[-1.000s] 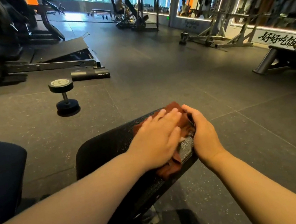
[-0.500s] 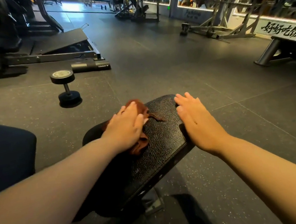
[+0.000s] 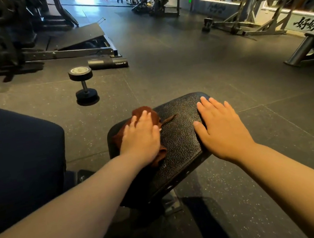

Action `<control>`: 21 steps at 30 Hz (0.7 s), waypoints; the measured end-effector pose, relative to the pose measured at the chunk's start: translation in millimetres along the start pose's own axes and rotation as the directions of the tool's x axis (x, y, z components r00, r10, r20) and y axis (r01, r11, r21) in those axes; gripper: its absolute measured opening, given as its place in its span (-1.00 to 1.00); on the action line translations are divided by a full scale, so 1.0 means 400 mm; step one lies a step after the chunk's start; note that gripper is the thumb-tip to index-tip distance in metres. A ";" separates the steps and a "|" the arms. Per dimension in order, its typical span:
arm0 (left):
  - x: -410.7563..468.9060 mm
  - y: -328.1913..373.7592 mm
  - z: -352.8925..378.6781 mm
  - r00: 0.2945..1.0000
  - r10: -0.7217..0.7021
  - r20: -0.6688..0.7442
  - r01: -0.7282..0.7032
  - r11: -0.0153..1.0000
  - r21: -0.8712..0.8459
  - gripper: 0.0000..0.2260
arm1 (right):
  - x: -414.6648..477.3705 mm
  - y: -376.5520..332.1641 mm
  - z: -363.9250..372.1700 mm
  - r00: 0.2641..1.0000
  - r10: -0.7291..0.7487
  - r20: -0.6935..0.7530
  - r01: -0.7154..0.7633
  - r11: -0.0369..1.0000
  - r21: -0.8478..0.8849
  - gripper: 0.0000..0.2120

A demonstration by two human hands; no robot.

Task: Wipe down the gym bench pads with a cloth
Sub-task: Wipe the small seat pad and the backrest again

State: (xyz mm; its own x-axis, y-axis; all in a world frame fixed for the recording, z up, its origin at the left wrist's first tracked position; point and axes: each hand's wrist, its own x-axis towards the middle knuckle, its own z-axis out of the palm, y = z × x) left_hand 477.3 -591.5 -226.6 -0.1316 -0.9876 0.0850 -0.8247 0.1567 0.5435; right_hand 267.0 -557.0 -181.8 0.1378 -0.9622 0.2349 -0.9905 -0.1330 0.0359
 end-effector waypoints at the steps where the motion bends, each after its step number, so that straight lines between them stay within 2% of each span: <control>1: -0.023 0.016 0.013 0.999 0.039 -0.015 -0.039 0.999 -0.003 -0.49 | 0.001 -0.004 0.001 1.000 0.002 0.007 -0.002 0.999 -0.033 -0.39; 4: -0.157 0.019 0.035 0.958 0.286 -0.019 -0.287 0.958 -0.022 -0.51 | -0.012 -0.019 0.001 1.000 -0.018 0.020 0.020 0.997 -0.077 -0.32; 6: -0.231 -0.044 0.032 0.922 0.387 -0.008 -0.387 0.922 -0.032 -0.52 | -0.023 -0.028 0.003 0.998 -0.054 0.018 0.055 0.995 -0.087 -0.32; 8: -0.271 -0.122 0.027 0.923 0.386 -0.008 -0.385 0.920 -0.066 -0.53 | -0.027 -0.031 0.004 0.998 -0.064 0.029 0.067 0.994 -0.089 -0.33; 11: -0.279 -0.167 0.024 0.969 0.241 -0.048 -0.246 0.960 -0.131 -0.52 | -0.023 -0.032 0.004 0.998 -0.052 0.038 0.055 0.994 -0.094 -0.31; 12: -0.271 -0.149 0.027 0.969 0.245 -0.042 -0.248 0.962 -0.113 -0.51 | -0.021 -0.034 0.003 0.998 -0.048 0.049 0.052 0.994 -0.094 -0.31; 16: -0.238 -0.060 0.037 0.862 0.504 0.046 -0.505 0.863 -0.009 -0.52 | -0.022 -0.036 -0.003 0.997 -0.043 0.069 0.049 0.995 -0.088 -0.30; 18: -0.252 -0.094 0.028 0.839 0.542 0.047 -0.540 0.840 -0.045 -0.55 | -0.027 -0.034 -0.008 0.994 -0.059 0.096 0.067 0.994 -0.081 -0.31; 21: -0.303 -0.189 0.016 0.863 0.505 -0.014 -0.502 0.855 -0.129 -0.56 | -0.038 -0.033 -0.012 0.991 -0.080 0.108 0.089 0.993 -0.077 -0.34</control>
State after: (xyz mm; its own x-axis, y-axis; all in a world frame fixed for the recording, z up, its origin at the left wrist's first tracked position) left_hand 552.0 -483.4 -283.4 -0.5225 -0.7733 0.3592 -0.5679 0.6299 0.5299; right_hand 278.1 -539.6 -181.3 0.2155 -0.9685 0.1245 -0.9711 -0.1991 0.1317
